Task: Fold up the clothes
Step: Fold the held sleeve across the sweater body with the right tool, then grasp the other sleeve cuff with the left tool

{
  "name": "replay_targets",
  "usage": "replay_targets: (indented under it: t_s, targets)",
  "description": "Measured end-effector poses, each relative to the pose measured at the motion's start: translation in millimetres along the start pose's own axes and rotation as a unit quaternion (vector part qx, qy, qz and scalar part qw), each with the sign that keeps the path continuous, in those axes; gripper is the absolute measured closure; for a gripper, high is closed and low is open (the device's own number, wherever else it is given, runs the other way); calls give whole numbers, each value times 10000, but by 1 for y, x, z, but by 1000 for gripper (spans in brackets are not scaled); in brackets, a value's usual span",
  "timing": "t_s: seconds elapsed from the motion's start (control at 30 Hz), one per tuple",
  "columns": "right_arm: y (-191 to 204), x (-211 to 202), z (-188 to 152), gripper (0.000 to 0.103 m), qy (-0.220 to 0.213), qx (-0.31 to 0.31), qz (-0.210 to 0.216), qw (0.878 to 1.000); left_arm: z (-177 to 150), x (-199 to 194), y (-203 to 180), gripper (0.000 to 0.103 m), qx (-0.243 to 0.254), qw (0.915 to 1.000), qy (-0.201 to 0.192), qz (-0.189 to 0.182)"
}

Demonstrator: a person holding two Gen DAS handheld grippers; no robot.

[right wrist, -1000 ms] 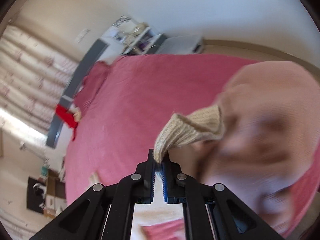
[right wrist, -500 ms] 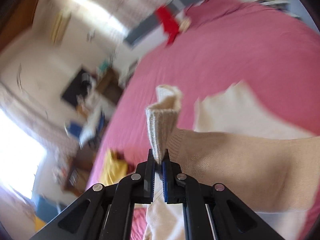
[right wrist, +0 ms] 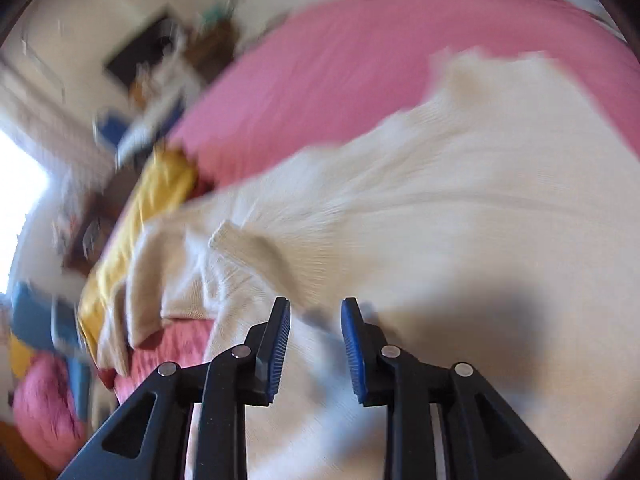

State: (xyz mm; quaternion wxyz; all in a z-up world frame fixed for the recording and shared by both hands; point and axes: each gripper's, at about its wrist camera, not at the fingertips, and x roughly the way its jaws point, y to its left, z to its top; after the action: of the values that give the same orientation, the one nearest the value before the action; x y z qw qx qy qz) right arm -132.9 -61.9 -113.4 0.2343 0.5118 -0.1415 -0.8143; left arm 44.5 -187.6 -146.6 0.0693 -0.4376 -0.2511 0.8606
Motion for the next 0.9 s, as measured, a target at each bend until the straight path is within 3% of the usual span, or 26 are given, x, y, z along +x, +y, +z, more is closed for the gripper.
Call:
replay_targets:
  t_s: [0.07,0.2,0.3,0.33,0.4,0.5,0.53,0.63,0.73,0.8,0.9]
  targets:
    - [-39,-45,-26,76,-476,506,128,9975,3,0,-6,21,-33,9998,-123,-121]
    - [-126,-95,-82,73,-638,1777,-288,9816,12,15,-33,21,242,9994,-198,-126]
    - [-187,-117,-107,77,-730,2461,-628,9645,6,33,-51,21,656,9977,-108,164]
    - [-201,-127,-112,78,-908,2632,-539,9589,3,38,-55,21,791,9964,-50,299]
    - [-230,-154,-119,79,-1296,2864,-821,9458,-4,49,-58,21,1032,9930,45,577]
    - [-262,-169,-127,88,-1446,3153,-540,9364,-19,54,-63,21,1511,9849,-58,839]
    - [-269,-171,-130,94,-1455,3232,-499,9337,-23,57,-64,21,1674,9817,-106,902]
    - [-272,-175,-134,95,-1621,3281,-507,9293,-27,60,-68,21,1866,9768,-123,1044]
    - [-264,-168,-136,90,-1540,3402,-353,9270,-22,58,-67,21,1717,9799,-1,1015]
    - [-237,-160,-128,79,-1459,3266,-290,9334,-14,52,-64,21,1523,9838,111,937]
    - [-193,-172,-112,76,-1750,2391,-658,9528,1,34,-57,21,1093,9912,23,752]
